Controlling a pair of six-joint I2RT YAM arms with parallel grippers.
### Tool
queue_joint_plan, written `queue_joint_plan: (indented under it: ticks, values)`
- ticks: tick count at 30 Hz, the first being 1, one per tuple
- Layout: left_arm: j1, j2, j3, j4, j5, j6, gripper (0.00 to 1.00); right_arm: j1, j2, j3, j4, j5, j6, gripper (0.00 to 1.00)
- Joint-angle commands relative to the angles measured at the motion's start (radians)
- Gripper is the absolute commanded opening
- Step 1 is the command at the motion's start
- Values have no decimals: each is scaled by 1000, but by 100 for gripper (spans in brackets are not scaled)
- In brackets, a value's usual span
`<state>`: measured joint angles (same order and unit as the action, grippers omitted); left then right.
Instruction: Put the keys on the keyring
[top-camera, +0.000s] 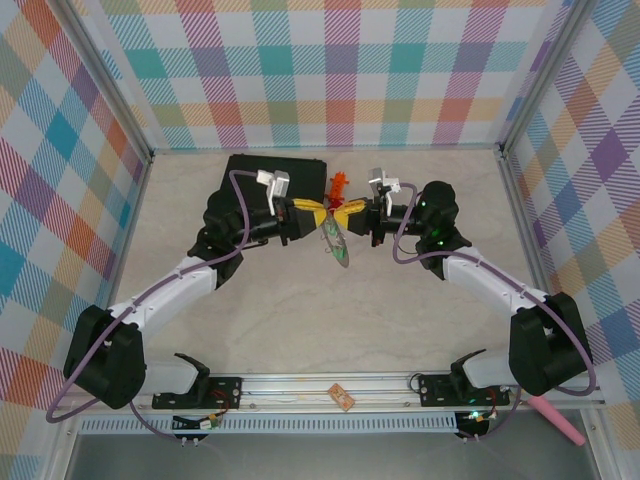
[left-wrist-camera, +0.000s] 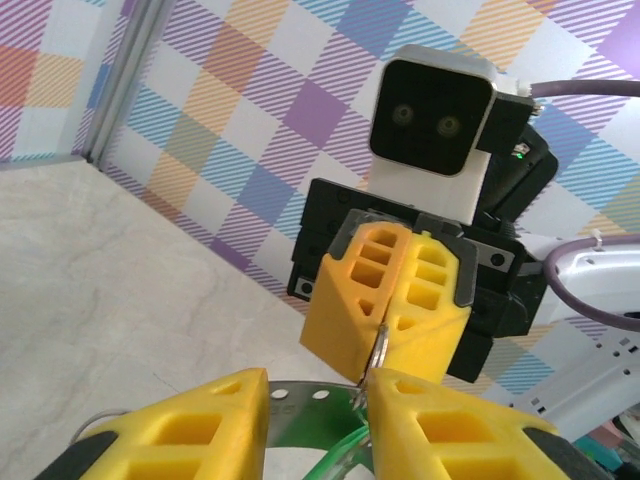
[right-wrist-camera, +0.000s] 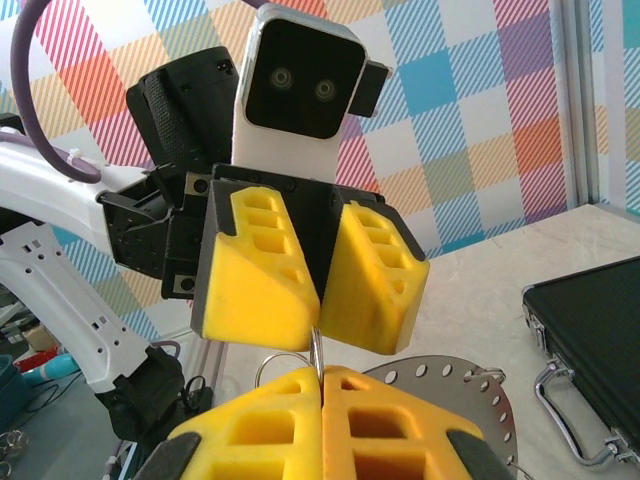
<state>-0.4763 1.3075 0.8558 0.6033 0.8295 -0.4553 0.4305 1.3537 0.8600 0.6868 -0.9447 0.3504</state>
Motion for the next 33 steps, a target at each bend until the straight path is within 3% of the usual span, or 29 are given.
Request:
queue_joint_plan:
  ticks: [1, 29, 30, 31, 33]
  values:
    - [-12, 5, 47, 13, 38, 15, 30, -6, -9, 12, 20, -24, -21, 0]
    - [-45, 32, 42, -15, 81, 87, 5, 1, 4, 17, 33, -49, 1, 0]
    - [-45, 33, 42, -11, 86, 87, 7, 1, 5, 18, 34, -53, 2, 0]
    - [-45, 32, 41, -8, 92, 86, 19, 1, 7, 20, 37, -63, 5, 0]
    - [-45, 32, 42, -5, 88, 87, 24, 5, 13, 29, 30, -81, 6, 0]
